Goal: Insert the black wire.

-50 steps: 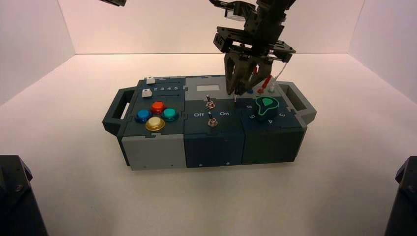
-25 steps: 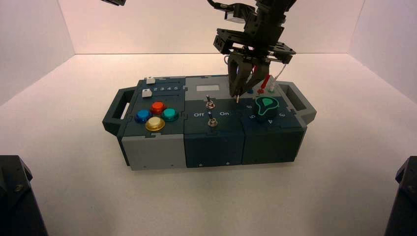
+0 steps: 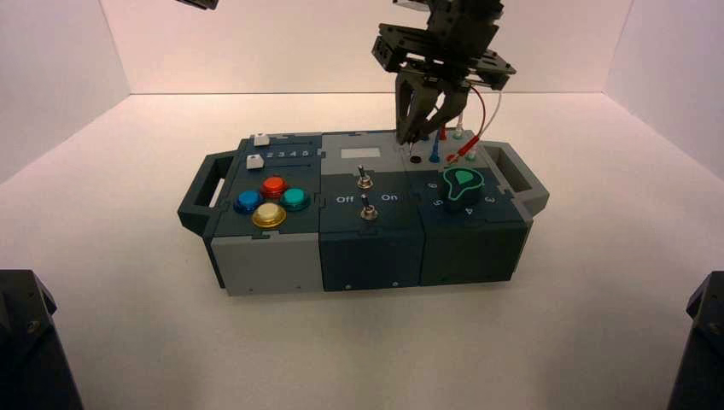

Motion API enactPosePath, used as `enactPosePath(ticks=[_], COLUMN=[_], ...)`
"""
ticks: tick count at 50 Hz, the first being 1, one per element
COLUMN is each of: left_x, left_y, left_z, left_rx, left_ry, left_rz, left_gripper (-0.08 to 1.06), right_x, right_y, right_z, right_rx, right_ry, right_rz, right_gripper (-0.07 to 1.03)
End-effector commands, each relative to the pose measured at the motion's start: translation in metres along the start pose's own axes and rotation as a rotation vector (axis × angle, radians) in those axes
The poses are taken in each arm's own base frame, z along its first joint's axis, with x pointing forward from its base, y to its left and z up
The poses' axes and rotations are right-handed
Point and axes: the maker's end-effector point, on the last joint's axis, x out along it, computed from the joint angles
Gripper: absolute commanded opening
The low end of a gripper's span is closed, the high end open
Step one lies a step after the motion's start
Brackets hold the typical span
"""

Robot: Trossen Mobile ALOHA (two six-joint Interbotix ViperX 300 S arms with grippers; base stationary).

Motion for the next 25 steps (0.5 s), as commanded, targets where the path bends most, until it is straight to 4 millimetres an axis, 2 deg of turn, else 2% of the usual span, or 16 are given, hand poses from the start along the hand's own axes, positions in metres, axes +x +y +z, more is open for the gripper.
enactPosePath(ticks=[1,25], left_x=[-0.0059,-0.0048], left_y=[-0.0013,-0.0011], left_z=[0.0146,0.0149], left_rx=[0.009,0.012], left_ry=[-0.038,-0.038], left_rz=[-0.002,-0.001], left_gripper=[0.12,0.12], right_x=[-0.0102,-0.009], right_y=[0.0034,0.0109], right_z=[0.0087,0.0113], right_rx=[-0.02,-0.107], right_ry=[-0.054,-0.085], right_rz=[0.001,-0.024], right_gripper=[-0.03,-0.03])
